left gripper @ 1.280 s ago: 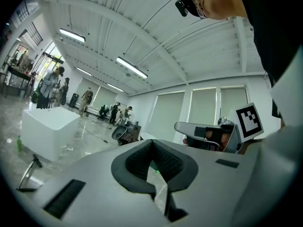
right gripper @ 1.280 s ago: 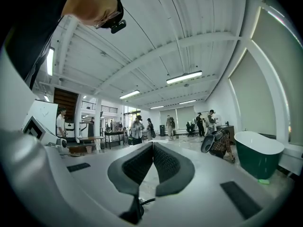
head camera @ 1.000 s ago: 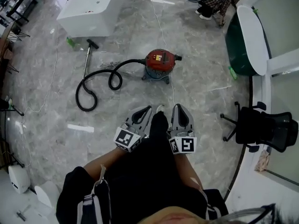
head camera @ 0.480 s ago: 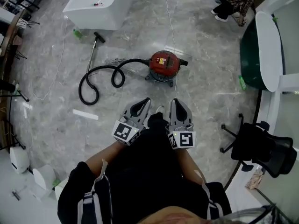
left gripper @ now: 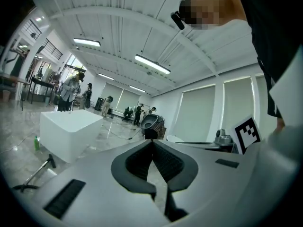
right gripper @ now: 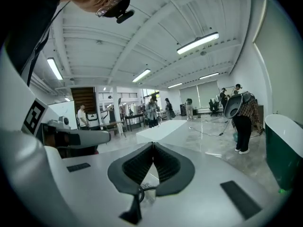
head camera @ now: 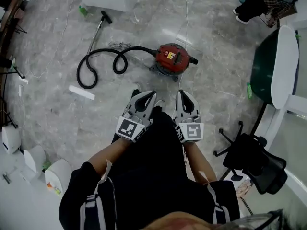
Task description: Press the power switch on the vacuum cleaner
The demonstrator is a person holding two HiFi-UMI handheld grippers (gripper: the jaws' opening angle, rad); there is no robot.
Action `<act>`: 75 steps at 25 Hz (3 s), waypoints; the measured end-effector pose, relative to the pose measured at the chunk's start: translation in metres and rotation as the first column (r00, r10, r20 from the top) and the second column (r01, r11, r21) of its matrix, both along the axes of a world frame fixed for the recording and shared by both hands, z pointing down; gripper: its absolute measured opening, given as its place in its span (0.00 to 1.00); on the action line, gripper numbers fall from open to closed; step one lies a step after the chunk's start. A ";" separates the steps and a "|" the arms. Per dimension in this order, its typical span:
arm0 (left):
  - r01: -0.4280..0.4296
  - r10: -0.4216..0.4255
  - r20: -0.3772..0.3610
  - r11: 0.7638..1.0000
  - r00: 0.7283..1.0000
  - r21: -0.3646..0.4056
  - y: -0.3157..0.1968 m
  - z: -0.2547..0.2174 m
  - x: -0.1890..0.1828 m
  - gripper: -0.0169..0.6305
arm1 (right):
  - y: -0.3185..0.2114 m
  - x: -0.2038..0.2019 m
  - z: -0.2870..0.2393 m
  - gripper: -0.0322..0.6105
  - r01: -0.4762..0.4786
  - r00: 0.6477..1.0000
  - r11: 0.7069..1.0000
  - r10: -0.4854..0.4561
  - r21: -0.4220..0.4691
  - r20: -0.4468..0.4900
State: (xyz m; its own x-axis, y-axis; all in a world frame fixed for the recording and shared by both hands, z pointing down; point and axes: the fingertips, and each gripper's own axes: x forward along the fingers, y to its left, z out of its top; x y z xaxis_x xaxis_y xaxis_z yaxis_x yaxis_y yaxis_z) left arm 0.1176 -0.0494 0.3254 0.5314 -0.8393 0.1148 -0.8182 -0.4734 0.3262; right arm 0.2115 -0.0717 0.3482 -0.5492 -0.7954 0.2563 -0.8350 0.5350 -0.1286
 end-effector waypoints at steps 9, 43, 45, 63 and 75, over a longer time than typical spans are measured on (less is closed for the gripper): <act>0.033 -0.034 0.048 0.999 0.998 0.002 -0.046 0.024 -0.037 0.05 | -0.084 -0.022 0.077 0.07 0.012 0.985 0.991 -0.034 -0.133 -0.170; 0.054 -0.066 -0.050 0.976 0.997 -0.210 -0.122 0.184 -0.089 0.05 | -0.233 -0.036 0.437 0.07 -0.003 0.833 0.863 -0.278 -0.506 -0.479; 0.061 -0.077 -0.060 0.971 0.995 -0.232 -0.123 0.195 -0.093 0.05 | -0.235 -0.038 0.450 0.07 0.009 0.813 0.859 -0.304 -0.513 -0.496; 0.057 -0.067 -0.025 0.956 0.997 -0.286 -0.149 0.248 -0.130 0.05 | -0.242 -0.033 0.564 0.07 0.023 0.681 0.780 -0.470 -0.625 -0.562; 0.020 -0.040 -0.051 0.939 0.998 -0.343 -0.153 0.278 -0.128 0.05 | -0.255 -0.021 0.606 0.07 -0.109 0.724 0.725 -0.411 -0.680 -0.554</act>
State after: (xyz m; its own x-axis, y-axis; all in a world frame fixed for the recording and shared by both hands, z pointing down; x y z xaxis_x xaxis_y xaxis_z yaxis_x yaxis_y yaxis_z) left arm -0.0107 -0.2023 0.6033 0.5202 -0.7703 0.3688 -0.8061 -0.3001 0.5100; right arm 0.1909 -0.3270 0.9546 -0.1364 -0.2095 0.9683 -0.7505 0.6599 0.0370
